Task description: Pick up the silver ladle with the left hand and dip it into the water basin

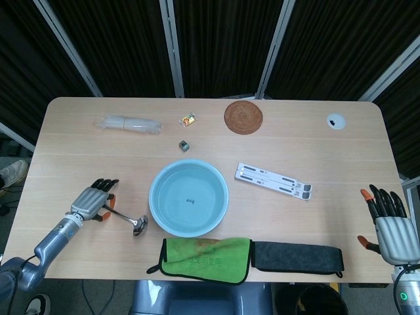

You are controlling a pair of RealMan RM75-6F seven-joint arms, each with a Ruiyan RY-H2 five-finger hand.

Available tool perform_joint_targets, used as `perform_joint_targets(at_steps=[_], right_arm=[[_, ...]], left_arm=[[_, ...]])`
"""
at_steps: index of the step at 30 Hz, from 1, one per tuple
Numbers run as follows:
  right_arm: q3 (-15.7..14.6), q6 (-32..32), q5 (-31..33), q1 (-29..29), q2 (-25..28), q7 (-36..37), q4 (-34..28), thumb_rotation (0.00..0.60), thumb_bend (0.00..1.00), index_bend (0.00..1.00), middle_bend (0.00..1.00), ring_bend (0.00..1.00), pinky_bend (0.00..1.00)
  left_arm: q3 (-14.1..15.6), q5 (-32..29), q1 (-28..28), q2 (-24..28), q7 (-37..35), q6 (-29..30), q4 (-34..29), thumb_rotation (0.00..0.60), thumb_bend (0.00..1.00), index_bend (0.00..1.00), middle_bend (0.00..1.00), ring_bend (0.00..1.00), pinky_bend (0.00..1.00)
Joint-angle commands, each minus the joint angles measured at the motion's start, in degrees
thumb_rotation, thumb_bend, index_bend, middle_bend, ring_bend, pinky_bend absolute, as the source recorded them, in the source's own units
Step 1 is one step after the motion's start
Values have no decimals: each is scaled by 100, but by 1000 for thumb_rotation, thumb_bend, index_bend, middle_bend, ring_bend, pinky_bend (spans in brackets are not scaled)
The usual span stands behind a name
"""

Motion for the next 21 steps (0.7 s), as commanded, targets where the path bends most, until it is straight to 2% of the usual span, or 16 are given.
perform_joint_targets(at_steps=[1,21], right_arm=[[-1,3,-3,-1,-4,-7,1,600,16,57,0,0,0],[4,4,0,-5,19,38,5,600,18,58,0,0,0]], left_arm=[[0,-23,22,26,23,10,-9,600,345,493,0,0,0],[6,41,-13,-106,-1,-25,83,600,345,466,0,0,0]])
